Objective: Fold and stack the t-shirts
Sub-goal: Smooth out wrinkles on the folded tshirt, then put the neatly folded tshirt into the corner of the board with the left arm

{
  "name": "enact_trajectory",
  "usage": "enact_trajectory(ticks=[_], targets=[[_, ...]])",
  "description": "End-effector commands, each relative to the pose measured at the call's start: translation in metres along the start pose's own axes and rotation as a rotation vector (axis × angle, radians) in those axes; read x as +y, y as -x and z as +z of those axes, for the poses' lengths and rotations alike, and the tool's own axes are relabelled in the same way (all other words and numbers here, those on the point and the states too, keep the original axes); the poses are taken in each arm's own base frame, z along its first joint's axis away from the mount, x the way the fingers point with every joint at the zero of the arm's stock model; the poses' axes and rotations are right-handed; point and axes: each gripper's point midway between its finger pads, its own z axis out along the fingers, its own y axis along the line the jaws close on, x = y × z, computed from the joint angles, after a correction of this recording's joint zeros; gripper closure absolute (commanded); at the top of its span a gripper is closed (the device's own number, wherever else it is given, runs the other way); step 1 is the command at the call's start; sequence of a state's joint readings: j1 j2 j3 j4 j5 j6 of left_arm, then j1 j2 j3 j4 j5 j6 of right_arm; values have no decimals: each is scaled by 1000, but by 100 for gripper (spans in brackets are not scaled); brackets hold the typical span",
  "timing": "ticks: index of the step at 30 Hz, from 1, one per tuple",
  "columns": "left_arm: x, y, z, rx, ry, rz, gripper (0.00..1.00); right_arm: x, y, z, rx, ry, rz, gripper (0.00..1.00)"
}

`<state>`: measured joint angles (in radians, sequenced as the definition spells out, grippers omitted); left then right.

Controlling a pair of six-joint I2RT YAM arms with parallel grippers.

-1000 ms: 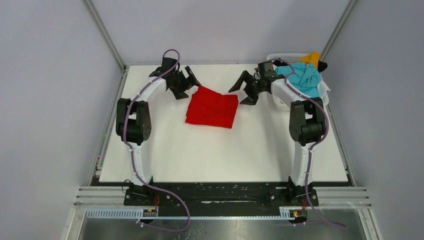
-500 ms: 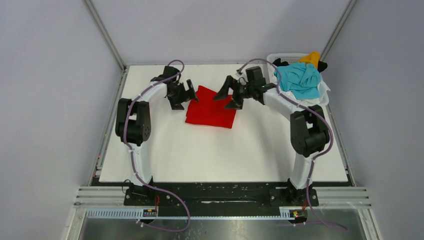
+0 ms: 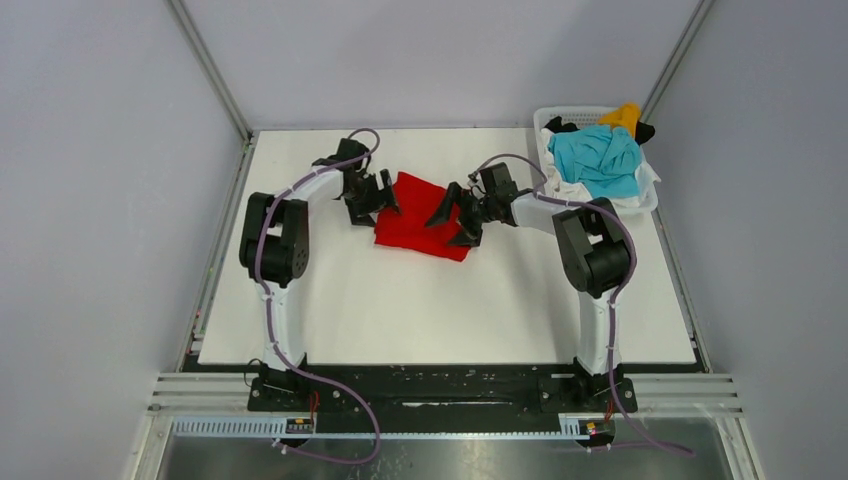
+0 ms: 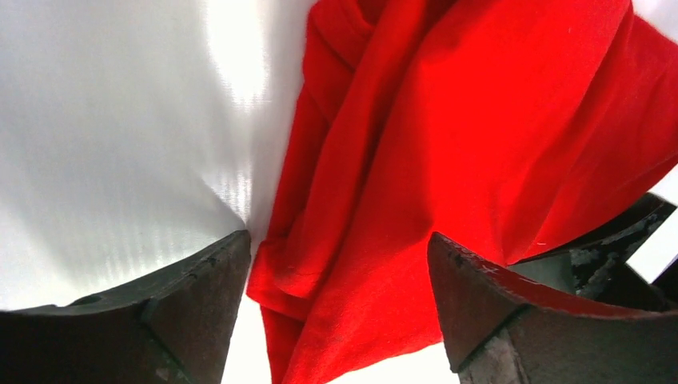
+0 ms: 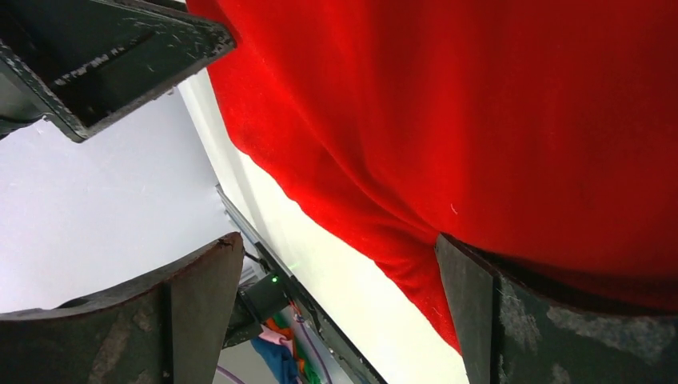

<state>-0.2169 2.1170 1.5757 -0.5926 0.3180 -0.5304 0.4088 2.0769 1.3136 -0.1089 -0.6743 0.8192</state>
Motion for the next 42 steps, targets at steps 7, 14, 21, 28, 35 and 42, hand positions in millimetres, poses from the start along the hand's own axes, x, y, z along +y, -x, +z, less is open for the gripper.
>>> enact_trajectory(ticks=[7,14,21,28,35,42], targets=[[12,14,18,-67,164,71,82,53,15,-64,-186,26,-223,0],[62,97,-37,-327,455,89,95,49,13,-126,-375,18,-320,1],[116,192,-102,-532,688,166,96,6,7,-149,-407,-132,-309,0],[155,260,-140,-679,779,221,92,-4,9,-156,-429,-199,-309,1],[181,298,-169,-803,802,203,81,-17,11,-159,-419,-276,-304,1],[182,324,-190,-931,784,135,25,-24,7,-158,-412,-292,-289,0]])
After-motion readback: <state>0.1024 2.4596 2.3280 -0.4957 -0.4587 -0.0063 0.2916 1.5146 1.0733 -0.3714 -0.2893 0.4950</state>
